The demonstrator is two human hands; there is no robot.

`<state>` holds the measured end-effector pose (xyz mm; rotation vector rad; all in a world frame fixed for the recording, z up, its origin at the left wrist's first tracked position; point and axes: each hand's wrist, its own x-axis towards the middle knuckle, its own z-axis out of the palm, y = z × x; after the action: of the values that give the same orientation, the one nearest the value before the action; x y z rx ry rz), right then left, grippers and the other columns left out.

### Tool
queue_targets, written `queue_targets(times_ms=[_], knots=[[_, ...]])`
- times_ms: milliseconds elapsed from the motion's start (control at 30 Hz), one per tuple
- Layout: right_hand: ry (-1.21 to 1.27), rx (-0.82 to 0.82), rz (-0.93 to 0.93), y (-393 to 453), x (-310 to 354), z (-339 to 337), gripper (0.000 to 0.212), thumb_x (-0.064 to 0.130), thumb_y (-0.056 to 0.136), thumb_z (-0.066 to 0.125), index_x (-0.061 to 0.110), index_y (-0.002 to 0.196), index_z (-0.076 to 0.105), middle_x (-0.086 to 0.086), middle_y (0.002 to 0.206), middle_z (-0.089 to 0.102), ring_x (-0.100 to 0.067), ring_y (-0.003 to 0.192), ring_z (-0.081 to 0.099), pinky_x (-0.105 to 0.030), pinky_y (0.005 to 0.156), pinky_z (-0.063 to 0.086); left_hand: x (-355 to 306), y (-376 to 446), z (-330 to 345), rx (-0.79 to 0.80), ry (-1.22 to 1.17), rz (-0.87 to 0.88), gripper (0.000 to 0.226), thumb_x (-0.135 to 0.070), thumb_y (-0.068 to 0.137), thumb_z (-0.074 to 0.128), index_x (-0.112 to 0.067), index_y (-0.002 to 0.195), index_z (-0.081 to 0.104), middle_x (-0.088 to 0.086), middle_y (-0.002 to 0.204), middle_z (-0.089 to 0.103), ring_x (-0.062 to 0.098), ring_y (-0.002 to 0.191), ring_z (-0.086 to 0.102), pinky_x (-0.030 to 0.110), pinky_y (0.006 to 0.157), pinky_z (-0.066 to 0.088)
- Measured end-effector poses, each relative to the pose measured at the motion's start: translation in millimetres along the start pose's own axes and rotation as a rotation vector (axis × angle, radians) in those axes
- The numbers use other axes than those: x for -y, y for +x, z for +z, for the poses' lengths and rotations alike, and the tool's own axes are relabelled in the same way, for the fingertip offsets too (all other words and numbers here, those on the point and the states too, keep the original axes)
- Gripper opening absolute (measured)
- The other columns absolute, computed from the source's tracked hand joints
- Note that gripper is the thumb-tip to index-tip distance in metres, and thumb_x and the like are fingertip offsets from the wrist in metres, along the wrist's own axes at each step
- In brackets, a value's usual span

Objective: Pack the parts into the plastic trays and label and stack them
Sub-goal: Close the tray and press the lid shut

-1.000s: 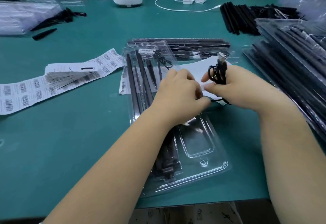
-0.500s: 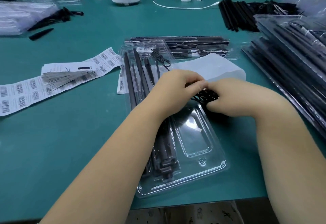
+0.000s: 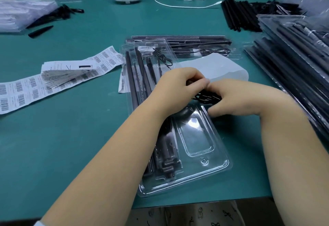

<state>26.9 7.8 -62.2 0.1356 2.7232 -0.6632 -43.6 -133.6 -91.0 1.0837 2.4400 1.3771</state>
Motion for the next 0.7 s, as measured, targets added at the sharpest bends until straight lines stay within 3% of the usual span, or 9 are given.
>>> queue_targets(times_ms=[67, 167, 300, 400, 467, 533, 633, 667, 700], knots=[[0.033, -0.057, 0.015, 3, 0, 3, 0.006, 0.026, 0.081, 0.064, 0.022, 0.082, 0.059, 0.003, 0.076, 0.063, -0.017, 0.075, 0.058, -0.030, 0.066, 0.045, 2, 0, -1, -0.074, -0.110, -0.019, 0.011, -0.033, 0.091, 0.059, -0.033, 0.081, 0.063, -0.005, 0.080, 0.068, 0.005, 0.069, 0.059, 0.023, 0.066, 0.049], [0.160, -0.056, 0.130, 9, -1, 6, 0.022, 0.027, 0.086, 0.062, 0.016, 0.069, 0.054, 0.002, 0.057, 0.053, -0.017, 0.055, 0.047, -0.027, 0.053, 0.035, 1, -2, -5, -0.221, -0.296, -0.069, 0.007, -0.029, 0.093, 0.055, -0.029, 0.090, 0.062, -0.002, 0.084, 0.068, 0.001, 0.062, 0.054, 0.016, 0.058, 0.047], [0.274, -0.071, 0.237, 11, 1, 11, 0.031, 0.023, 0.089, 0.055, 0.013, 0.060, 0.052, 0.002, 0.039, 0.048, -0.016, 0.033, 0.042, -0.016, 0.037, 0.032, -13, -7, -17, -0.404, -0.240, -0.093, 0.009, -0.020, 0.094, 0.051, -0.025, 0.091, 0.058, -0.006, 0.085, 0.063, 0.006, 0.073, 0.056, 0.022, 0.069, 0.047], [0.266, -0.095, 0.257, 11, 3, 14, 0.034, 0.024, 0.090, 0.052, 0.012, 0.058, 0.053, 0.001, 0.042, 0.053, -0.015, 0.032, 0.047, -0.015, 0.038, 0.034, -39, -19, -37, -0.166, 0.203, -0.146, 0.020, -0.037, 0.092, 0.049, -0.023, 0.100, 0.061, -0.009, 0.089, 0.064, 0.008, 0.074, 0.059, 0.029, 0.071, 0.052], [0.193, -0.121, 0.262, 11, 5, 14, 0.036, 0.023, 0.088, 0.051, 0.013, 0.054, 0.054, 0.001, 0.043, 0.054, -0.016, 0.038, 0.049, -0.020, 0.043, 0.033, -52, -45, -40, 0.090, 0.605, -0.163, 0.058, -0.067, 0.083, 0.035, -0.023, 0.112, 0.058, -0.004, 0.103, 0.064, 0.014, 0.087, 0.060, 0.035, 0.078, 0.053], [0.082, -0.125, 0.254, 9, 9, 12, 0.036, 0.020, 0.086, 0.050, 0.015, 0.051, 0.058, 0.001, 0.051, 0.054, -0.017, 0.049, 0.050, -0.023, 0.045, 0.031, -59, -84, -29, 0.238, 0.875, -0.120, 0.097, -0.087, 0.063, 0.010, -0.025, 0.130, 0.043, -0.002, 0.126, 0.051, 0.021, 0.112, 0.048, 0.042, 0.092, 0.045], [0.004, -0.095, 0.261, 4, 13, 10, 0.037, 0.022, 0.088, 0.049, 0.018, 0.053, 0.060, 0.002, 0.060, 0.052, -0.015, 0.056, 0.048, -0.023, 0.041, 0.034, -61, -125, -3, 0.399, 0.868, -0.153, 0.107, -0.091, 0.059, 0.010, -0.028, 0.145, -0.003, 0.000, 0.155, 0.004, 0.027, 0.142, 0.005, 0.054, 0.112, 0.010], [0.014, -0.085, 0.269, 3, 13, 10, 0.037, 0.024, 0.088, 0.048, 0.018, 0.054, 0.060, 0.002, 0.061, 0.053, -0.015, 0.056, 0.049, -0.022, 0.041, 0.035, -57, -129, 5, 0.396, 0.878, -0.154, 0.105, -0.088, 0.065, 0.017, -0.026, 0.147, -0.005, 0.001, 0.157, -0.003, 0.030, 0.144, 0.000, 0.059, 0.113, 0.006], [0.039, -0.078, 0.277, 3, 13, 10, 0.037, 0.027, 0.087, 0.047, 0.017, 0.055, 0.060, 0.001, 0.061, 0.054, -0.016, 0.053, 0.050, -0.021, 0.041, 0.035, -52, -131, 8, 0.348, 0.899, -0.122, 0.099, -0.082, 0.072, 0.023, -0.022, 0.150, 0.010, 0.007, 0.158, 0.009, 0.036, 0.144, 0.011, 0.064, 0.110, 0.015]])
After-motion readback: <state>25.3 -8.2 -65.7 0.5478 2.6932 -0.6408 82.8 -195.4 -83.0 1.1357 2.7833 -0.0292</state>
